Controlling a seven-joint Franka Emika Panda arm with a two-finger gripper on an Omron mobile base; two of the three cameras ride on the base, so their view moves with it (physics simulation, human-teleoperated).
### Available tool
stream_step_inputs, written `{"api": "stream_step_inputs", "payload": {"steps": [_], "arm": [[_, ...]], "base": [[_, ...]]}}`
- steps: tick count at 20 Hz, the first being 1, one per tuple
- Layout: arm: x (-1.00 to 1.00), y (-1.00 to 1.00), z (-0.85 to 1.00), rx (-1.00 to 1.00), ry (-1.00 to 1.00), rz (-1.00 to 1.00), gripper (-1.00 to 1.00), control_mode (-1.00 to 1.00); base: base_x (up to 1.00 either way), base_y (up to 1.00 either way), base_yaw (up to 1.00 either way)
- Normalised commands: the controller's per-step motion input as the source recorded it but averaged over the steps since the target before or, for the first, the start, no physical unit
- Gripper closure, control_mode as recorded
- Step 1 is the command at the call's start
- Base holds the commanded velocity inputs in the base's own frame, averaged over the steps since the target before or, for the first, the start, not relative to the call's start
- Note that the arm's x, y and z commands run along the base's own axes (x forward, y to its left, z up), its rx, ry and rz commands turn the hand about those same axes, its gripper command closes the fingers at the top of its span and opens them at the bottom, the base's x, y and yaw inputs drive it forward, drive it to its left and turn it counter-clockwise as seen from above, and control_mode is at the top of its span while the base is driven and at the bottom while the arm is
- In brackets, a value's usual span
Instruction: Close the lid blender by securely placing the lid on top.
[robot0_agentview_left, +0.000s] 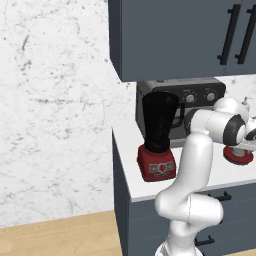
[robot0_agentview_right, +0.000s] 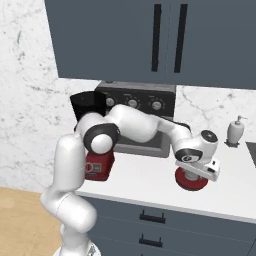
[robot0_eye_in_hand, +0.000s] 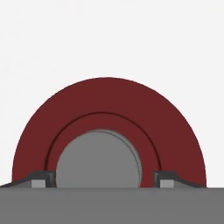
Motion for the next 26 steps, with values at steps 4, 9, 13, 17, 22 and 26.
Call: {"api": "stream_step_inputs", "payload": {"steps": [4,9,13,17,22,26], "arm": [[0.00,0.25,-0.43,-0.02,0.04,0.01,1.00,-1.00],[-0.02,0.50,-0.31,-0.06,0.01,0.00,1.00,-1.00],[-0.04,0.43,-0.31,-0.03,0.00,0.00,1.00,-1.00],[0.02,0.06,-0.11,0.00,0.00,0.00,1.00,-1.00],[-0.03,0.01,0.02,0.00,0.00,0.00,1.00,-1.00],[-0.21,0.00,0.46,0.00,0.00,0.01,1.00,-1.00]], "base": [[0.00,0.00,0.00],[0.00,0.00,0.00],[0.00,0.00,0.00],[0.00,0.00,0.00],[0.00,0.00,0.00],[0.00,0.00,0.00]]}}
